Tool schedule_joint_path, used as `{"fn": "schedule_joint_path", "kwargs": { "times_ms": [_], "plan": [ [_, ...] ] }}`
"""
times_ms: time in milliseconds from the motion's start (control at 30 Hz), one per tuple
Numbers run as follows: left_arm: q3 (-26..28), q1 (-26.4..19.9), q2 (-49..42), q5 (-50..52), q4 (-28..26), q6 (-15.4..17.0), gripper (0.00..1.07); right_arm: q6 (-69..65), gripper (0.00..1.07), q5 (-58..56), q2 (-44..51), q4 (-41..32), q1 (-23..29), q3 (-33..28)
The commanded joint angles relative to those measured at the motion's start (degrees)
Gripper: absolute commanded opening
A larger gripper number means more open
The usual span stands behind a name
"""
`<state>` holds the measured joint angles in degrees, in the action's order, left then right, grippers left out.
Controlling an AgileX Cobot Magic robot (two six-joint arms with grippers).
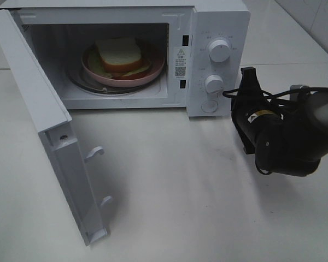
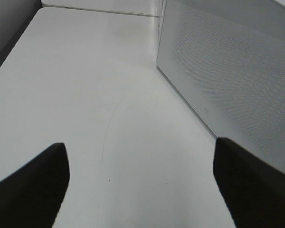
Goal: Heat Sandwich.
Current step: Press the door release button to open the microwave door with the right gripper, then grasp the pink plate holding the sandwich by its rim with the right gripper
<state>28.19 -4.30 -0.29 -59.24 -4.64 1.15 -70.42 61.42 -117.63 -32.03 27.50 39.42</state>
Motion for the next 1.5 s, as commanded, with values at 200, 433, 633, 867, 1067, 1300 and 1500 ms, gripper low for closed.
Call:
{"fn": "schedule_joint_path", "kwargs": {
  "times_ms": [200, 433, 633, 867, 1067, 1300, 1500],
  "plan": [
    [-0.1, -0.1, -1.0, 0.1, -0.3, 0.0, 0.76, 5.0, 0.01, 0.1, 5.4, 2.2, 0.0, -6.5],
    [-0.1, -0.1, -1.0, 0.1, -0.3, 0.0, 0.76, 14.2, 0.02, -1.3, 11.2, 5.7, 0.0, -10.5],
    [-0.1, -0.1, -1.0, 0.1, -0.3, 0.0, 0.76, 30.2, 0.03, -13.3, 19.5, 10.9, -0.1, -11.5],
    [-0.1, -0.1, -1.0, 0.1, -0.3, 0.0, 0.76, 39.2, 0.04, -28.4, 26.4, 10.9, -0.1, -11.5],
    [-0.1, -0.1, -1.0, 0.1, -0.3, 0.0, 0.76, 48.4, 0.04, -44.2, 31.3, 15.9, -0.1, -10.6],
    [-0.1, -0.1, -1.0, 0.1, -0.3, 0.0, 0.76, 54.0, 0.04, -63.5, 32.5, 23.7, -0.2, -3.5],
    [-0.1, -0.1, -1.0, 0.1, -0.3, 0.0, 0.76, 56.0, 0.05, -88.4, 32.6, 36.8, -0.2, 9.0]
  ]
}}
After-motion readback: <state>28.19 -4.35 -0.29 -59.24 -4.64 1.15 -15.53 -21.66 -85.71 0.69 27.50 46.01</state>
